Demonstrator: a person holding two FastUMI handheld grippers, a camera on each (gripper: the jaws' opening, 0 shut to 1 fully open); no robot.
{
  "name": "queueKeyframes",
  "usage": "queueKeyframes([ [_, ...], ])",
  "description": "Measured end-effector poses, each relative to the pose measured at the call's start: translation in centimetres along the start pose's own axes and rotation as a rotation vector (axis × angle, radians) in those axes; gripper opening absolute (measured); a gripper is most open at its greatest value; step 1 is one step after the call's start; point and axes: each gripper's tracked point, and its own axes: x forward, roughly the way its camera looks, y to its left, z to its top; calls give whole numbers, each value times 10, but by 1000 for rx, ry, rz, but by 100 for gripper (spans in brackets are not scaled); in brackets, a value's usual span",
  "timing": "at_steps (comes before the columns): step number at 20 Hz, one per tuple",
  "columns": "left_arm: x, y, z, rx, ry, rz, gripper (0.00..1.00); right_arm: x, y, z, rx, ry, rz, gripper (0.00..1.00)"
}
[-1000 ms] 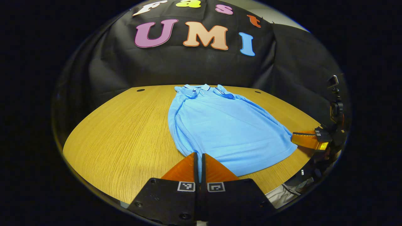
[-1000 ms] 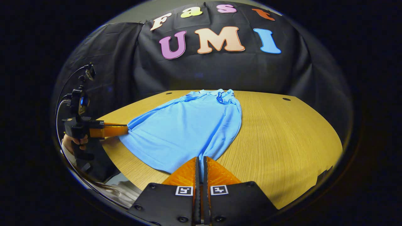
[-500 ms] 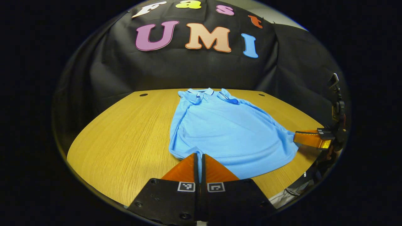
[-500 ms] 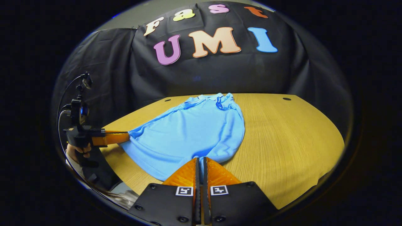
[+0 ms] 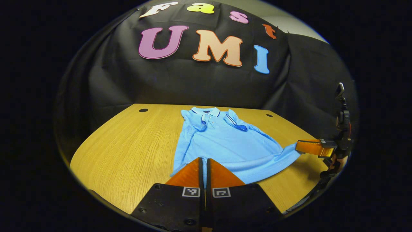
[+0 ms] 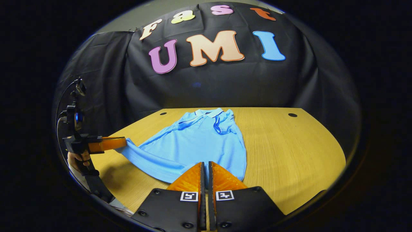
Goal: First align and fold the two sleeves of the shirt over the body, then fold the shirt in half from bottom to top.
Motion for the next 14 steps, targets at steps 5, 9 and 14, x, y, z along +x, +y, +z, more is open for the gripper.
queueKeyframes([
  [5,37,6,44,-9,-42,-5,0,41,-14,36,5,15,-28,6],
  [9,74,16,68,-4,-47,12,0,79,-28,67,5,26,-71,6],
  [14,120,33,96,-20,-39,36,0,134,-42,103,-11,22,-102,5],
])
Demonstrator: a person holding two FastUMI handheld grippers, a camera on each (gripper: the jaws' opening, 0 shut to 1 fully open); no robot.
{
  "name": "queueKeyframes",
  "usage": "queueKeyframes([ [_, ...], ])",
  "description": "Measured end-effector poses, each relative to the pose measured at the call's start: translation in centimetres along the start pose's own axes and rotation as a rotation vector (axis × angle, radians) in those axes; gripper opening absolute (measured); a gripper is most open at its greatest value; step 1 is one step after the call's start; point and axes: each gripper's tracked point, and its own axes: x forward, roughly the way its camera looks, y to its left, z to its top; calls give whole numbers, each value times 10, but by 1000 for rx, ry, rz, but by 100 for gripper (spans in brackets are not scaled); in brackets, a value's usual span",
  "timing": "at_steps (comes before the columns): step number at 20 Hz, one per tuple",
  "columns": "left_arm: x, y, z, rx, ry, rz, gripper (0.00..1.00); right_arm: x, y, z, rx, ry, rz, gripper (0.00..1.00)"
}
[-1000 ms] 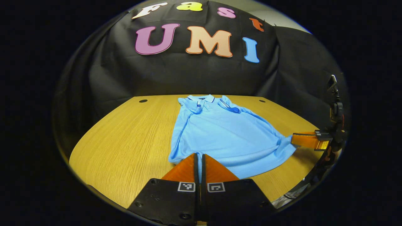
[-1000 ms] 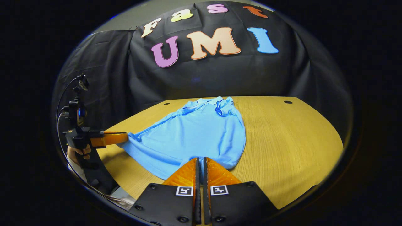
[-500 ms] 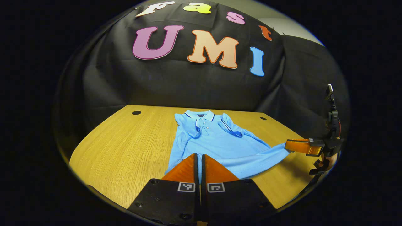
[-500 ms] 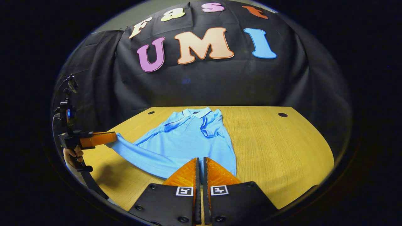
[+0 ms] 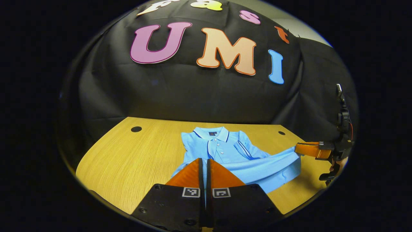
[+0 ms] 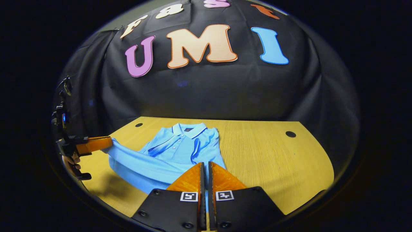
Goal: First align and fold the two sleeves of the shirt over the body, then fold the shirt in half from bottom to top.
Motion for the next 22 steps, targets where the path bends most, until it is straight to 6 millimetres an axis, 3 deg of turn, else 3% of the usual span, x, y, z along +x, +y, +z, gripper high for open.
queueKeyframes([
  [4,40,16,24,10,-23,36,0,44,0,22,26,26,-2,6],
  [9,99,40,34,29,-8,93,0,99,-5,43,40,44,-36,6],
  [16,184,72,19,33,55,156,0,179,-13,38,88,79,-81,5],
  [22,213,76,9,87,69,185,0,217,-19,19,151,97,-98,5],
])
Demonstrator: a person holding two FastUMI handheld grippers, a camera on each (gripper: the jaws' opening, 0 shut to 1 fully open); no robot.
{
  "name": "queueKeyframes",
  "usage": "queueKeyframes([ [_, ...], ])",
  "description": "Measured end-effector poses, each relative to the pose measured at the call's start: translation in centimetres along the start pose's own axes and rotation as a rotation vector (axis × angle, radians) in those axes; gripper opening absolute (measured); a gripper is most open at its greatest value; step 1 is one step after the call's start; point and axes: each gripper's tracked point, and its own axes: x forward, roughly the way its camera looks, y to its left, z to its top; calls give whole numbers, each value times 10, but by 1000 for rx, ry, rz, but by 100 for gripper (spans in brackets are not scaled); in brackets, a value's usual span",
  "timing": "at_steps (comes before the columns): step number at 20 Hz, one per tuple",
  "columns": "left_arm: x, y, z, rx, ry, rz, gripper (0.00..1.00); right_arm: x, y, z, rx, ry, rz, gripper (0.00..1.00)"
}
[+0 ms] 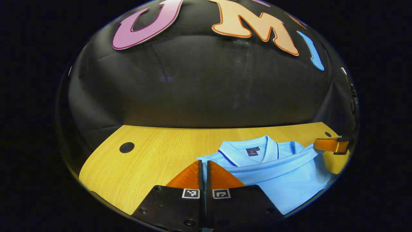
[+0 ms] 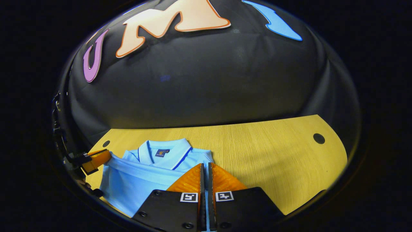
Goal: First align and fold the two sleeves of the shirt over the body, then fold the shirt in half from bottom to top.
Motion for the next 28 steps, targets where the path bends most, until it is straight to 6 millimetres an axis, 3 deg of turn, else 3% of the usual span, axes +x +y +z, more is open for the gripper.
queueKeyframes([
  [1,2,3,1,17,-2,19,2,-2,-2,-1,-1,0,1,5],
  [3,-3,1,5,30,1,20,12,-1,-3,-4,-24,0,7,16],
  [4,-6,0,7,27,3,16,31,-3,-1,-5,-40,-2,21,21],
  [7,-19,0,8,6,19,19,88,-22,9,3,-55,-38,64,81],
  [8,-26,1,9,-1,22,20,99,-31,15,8,-57,-71,91,91],
  [9,-35,1,12,-11,16,13,99,-42,20,14,-65,-104,110,99],
  [12,-66,4,17,-35,-16,6,99,-83,28,22,-117,-183,133,98],
  [15,-108,3,18,-68,-54,-17,98,-125,40,14,-118,-214,183,99],
  [17,-143,5,17,-75,-82,-29,97,-148,37,4,-133,-227,189,99],
  [20,-184,6,6,-47,-120,-23,96,-185,36,-16,-148,-272,193,99],
  [24,-228,2,-25,-41,-121,-24,96,-235,33,-46,-101,-318,206,99],
  [28,-260,5,-52,-46,-122,-2,96,-273,11,-63,-101,-392,122,98],
])
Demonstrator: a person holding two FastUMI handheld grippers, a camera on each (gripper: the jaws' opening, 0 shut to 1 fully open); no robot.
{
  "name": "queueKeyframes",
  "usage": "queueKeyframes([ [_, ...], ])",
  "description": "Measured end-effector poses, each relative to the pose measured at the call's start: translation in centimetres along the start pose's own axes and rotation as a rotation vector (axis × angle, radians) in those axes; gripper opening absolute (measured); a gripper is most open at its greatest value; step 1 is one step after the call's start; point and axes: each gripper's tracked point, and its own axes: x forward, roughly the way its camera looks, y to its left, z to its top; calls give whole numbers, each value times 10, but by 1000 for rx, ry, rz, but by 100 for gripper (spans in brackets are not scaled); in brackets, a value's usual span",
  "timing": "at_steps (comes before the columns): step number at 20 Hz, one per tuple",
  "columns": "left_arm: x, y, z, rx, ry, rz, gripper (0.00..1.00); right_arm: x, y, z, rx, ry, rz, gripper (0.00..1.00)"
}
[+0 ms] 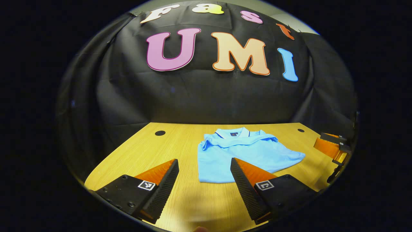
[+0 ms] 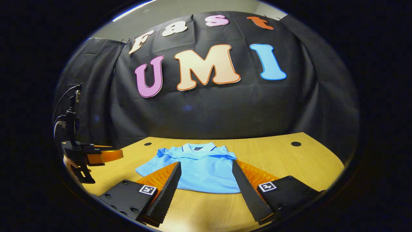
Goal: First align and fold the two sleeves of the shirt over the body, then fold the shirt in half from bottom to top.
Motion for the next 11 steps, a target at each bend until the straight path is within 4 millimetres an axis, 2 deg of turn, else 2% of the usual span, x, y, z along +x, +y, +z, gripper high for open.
queueKeyframes([
  [3,-22,-4,-20,-39,15,-14,96,-31,-4,-3,-13,-47,-42,98],
  [6,-41,-3,-33,-28,7,-10,96,-52,-1,-9,-12,-53,-28,99],
  [10,-56,-6,-55,-64,18,-25,96,-66,7,-17,32,-57,19,96],
  [11,-58,-10,-61,-83,29,-38,96,-66,7,-20,32,-55,22,98],
])
